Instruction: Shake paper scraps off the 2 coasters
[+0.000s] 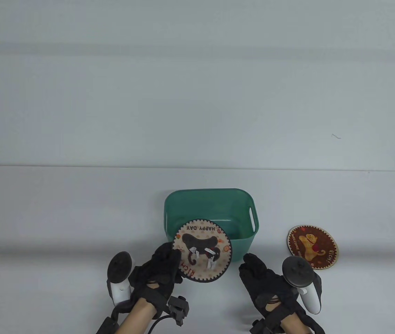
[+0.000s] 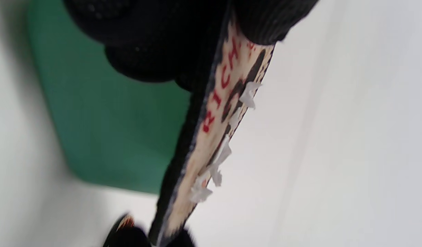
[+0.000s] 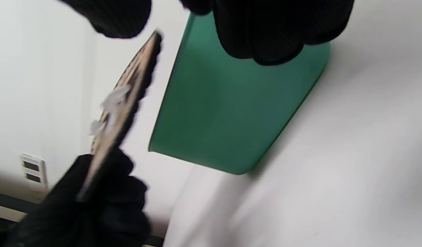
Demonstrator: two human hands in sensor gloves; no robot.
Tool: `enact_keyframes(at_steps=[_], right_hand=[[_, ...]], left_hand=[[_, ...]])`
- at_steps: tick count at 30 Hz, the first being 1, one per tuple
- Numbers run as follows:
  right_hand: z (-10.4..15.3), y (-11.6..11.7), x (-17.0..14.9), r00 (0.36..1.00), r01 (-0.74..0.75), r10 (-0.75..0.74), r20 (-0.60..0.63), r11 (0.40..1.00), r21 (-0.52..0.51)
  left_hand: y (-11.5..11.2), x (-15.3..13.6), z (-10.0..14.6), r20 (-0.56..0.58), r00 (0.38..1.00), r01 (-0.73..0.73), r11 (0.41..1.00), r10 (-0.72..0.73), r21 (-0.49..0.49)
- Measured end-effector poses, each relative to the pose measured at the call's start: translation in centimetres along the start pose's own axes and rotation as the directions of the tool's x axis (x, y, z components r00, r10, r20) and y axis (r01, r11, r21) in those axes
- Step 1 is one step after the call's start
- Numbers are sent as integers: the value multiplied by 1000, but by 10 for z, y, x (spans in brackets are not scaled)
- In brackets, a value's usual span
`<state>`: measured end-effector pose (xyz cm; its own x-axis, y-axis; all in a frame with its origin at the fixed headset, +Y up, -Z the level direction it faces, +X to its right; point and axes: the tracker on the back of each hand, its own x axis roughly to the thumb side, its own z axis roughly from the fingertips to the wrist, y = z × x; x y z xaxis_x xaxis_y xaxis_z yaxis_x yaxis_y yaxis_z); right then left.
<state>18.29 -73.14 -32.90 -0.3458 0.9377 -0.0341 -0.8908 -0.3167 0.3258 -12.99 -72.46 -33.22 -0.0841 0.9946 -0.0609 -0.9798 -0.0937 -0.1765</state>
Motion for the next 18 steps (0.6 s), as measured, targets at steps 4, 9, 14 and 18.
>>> enact_keyframes(at_steps=[4, 9, 14, 18], right_hand=[[-1, -3, -5, 992, 123, -123, -17, 992, -5], [-2, -11, -15, 971, 228, -232, -52, 971, -69], [-10, -16, -7, 977, 209, -213, -28, 973, -95], [-24, -26, 19, 986, 169, -168, 19, 979, -112]], left_hand=[[-24, -14, 1, -30, 999, 10, 995, -13, -97], [-31, -20, 2, -27, 994, 100, 990, -103, -101], [-33, -6, -1, -13, 985, 171, 979, -173, -109], [-29, 17, -11, 2, 991, 131, 986, -131, -107]])
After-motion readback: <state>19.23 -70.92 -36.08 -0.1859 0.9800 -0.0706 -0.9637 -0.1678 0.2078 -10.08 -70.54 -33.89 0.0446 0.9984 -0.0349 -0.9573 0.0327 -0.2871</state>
